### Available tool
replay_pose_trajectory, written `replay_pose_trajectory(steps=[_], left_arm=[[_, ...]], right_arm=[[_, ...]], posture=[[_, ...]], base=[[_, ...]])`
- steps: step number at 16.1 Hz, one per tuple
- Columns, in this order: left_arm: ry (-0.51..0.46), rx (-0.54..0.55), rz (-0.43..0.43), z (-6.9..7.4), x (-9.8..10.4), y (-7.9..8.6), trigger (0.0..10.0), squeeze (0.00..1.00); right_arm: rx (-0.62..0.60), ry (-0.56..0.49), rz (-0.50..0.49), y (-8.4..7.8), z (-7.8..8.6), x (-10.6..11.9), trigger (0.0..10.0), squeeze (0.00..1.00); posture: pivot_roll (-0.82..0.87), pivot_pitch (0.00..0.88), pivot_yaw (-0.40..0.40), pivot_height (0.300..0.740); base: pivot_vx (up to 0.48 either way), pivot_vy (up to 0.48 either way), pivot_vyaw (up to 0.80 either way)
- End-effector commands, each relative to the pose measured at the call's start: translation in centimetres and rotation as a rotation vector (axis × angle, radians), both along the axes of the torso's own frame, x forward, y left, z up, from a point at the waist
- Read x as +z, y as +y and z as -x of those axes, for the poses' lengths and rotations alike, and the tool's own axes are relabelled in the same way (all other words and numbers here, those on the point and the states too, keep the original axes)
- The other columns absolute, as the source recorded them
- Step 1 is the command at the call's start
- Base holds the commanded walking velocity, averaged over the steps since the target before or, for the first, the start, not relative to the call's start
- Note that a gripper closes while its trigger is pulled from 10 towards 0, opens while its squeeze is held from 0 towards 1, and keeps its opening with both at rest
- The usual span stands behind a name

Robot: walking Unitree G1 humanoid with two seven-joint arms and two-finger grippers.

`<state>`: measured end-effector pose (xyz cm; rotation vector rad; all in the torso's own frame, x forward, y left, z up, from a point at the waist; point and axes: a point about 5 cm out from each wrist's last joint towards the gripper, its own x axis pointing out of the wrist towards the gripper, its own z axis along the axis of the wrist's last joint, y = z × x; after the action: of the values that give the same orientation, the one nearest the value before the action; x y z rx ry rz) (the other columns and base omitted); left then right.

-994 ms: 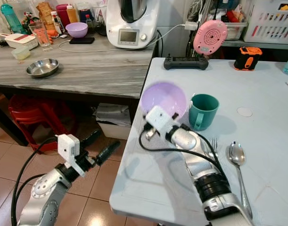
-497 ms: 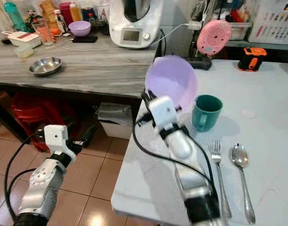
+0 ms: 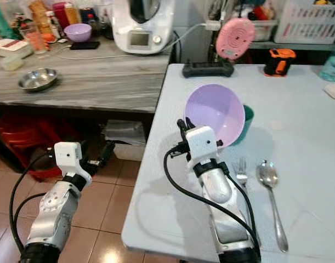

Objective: Setting the table

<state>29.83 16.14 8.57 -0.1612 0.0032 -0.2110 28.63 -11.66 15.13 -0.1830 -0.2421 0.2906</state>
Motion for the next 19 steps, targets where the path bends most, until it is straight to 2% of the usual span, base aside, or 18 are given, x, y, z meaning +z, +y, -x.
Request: replay_pose_trajectory(steps=[1,10,19], left_arm=[[0.004,0.015,-0.005,0.05,-0.14,0.38,10.0,0.00],[0.002,0.019,-0.008,0.08,-0.14,0.52,10.0,0.00],[0.007,-0.005,-0.016,0.29,-0.39,0.03,10.0,0.00]], right_arm=[[-0.009,-0.007,-0.006,-0.23,0.23,0.27,10.0,0.00],[-0.012,0.001,0.000,-0.23,0.18,0.13,10.0,0.00],[-0.020,0.011,-0.015,-0.17,0.28,-0.04,10.0,0.00]], posture=[[-0.07,0.003,0.086,0.740],[-0.07,0.000,0.079,0.740],[-0.07,0.009,0.088,0.740]], base=[[0.000,0.000,0.00],[0.000,0.000,0.00],[0.000,0.316,0.00]])
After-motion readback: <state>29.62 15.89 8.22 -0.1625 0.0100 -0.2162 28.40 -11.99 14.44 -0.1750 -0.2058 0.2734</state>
